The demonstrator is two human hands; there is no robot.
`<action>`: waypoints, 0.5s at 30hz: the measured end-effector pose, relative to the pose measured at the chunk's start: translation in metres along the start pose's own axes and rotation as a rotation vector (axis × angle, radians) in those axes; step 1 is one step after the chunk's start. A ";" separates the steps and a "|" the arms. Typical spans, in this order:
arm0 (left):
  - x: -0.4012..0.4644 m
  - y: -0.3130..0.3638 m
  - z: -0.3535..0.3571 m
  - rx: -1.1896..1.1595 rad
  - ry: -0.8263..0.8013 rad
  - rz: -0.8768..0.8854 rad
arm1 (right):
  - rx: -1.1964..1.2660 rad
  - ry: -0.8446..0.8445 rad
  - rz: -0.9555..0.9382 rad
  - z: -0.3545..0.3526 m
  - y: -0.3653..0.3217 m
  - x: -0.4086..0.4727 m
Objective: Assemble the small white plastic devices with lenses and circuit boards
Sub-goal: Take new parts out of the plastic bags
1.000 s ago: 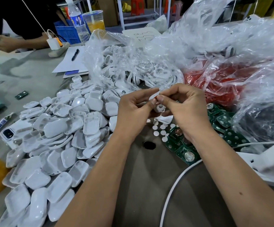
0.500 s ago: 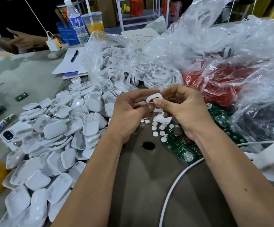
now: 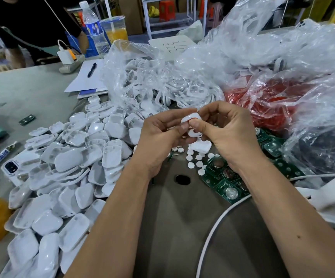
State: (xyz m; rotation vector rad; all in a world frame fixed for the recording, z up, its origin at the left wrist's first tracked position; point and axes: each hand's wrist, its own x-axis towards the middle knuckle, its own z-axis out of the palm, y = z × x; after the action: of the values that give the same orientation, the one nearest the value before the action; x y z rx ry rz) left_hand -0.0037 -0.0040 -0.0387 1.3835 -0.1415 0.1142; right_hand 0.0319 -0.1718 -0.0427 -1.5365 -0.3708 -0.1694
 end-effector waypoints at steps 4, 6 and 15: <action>0.001 -0.001 0.003 -0.016 0.042 0.025 | -0.009 -0.012 0.010 0.002 0.001 -0.001; 0.001 -0.001 0.003 -0.033 0.039 0.030 | -0.041 -0.003 -0.008 0.003 0.001 0.000; 0.002 -0.002 0.006 0.044 0.106 0.118 | -0.121 0.002 -0.051 0.004 -0.003 -0.001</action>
State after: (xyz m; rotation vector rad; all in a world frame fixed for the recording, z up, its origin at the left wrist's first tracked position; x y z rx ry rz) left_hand -0.0021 -0.0099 -0.0391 1.4092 -0.1327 0.2906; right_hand 0.0291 -0.1686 -0.0402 -1.6465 -0.4045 -0.2366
